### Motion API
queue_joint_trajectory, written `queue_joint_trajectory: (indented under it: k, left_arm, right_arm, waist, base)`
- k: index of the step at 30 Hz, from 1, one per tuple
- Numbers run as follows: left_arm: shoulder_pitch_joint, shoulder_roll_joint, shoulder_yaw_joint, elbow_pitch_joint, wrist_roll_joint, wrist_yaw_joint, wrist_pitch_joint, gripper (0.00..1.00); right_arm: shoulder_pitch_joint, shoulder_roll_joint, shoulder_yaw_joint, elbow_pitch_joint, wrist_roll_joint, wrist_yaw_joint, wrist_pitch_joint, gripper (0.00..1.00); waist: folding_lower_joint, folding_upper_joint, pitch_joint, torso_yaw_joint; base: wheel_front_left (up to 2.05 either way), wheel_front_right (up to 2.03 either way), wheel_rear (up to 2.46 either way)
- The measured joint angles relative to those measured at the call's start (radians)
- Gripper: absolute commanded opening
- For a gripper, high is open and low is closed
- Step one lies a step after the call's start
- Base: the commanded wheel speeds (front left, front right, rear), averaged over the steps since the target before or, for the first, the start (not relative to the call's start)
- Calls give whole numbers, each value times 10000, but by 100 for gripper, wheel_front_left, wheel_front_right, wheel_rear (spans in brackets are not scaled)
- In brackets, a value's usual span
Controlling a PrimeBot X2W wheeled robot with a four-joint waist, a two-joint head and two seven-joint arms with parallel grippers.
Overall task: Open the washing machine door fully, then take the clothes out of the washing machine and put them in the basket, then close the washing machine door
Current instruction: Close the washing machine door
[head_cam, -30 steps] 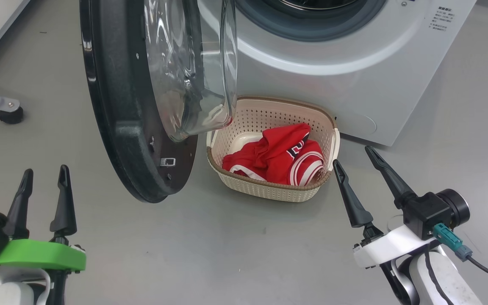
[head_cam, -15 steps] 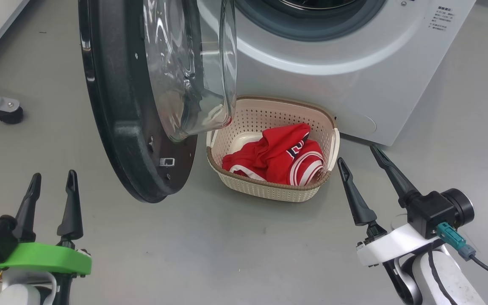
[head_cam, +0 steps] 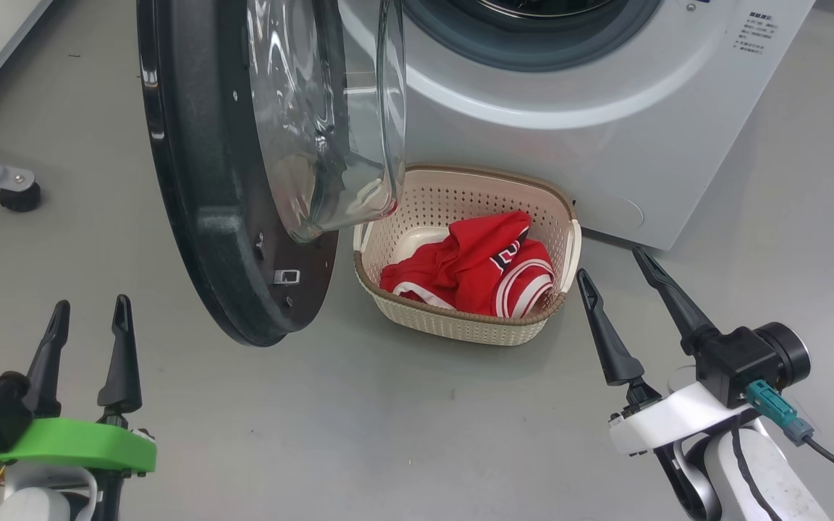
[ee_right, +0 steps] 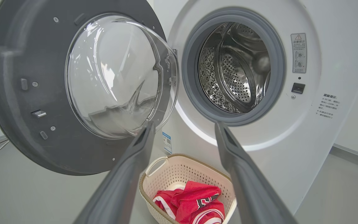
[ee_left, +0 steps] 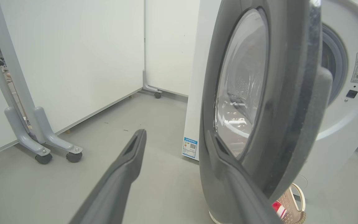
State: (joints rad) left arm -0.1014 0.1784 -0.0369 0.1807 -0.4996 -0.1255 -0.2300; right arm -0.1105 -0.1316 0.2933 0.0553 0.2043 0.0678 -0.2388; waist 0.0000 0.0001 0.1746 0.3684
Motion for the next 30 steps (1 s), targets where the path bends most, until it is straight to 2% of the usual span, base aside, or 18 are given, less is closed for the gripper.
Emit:
queue_joint_trajectory:
  k: [25, 26, 27, 28, 30]
  left_arm:
    - [-12, 6, -25, 201, 174, 0, -100, 100]
    - [-12, 13, -42, 213, 174, 0, -100, 75]
    - [-12, 25, -59, 224, 174, 0, -100, 20]
    - [-12, 35, -71, 244, 174, 0, -100, 0]
    - [-12, 52, -75, 280, 174, 0, -100, 0]
  right_arm:
    - [0, -4, 2, 21, 58, 0, -44, 100]
    - [0, -4, 2, 25, 59, 0, -44, 100]
    - [0, -2, 2, 27, 59, -2, -44, 100]
    - [0, -2, 2, 29, 59, 0, -44, 100]
    - [0, -2, 6, 33, 59, -2, -44, 100]
  waist:
    - [0, 0, 31, 24]
    - [0, 0, 29, 22]
    - [0, 0, 27, 19]
    - [0, 0, 26, 16]
    - [0, 0, 27, 10]
  base:
    - [0, 0, 0]
    - [0, 0, 0]
    - [0, 0, 0]
    - [0, 0, 0]
    - [0, 0, 0]
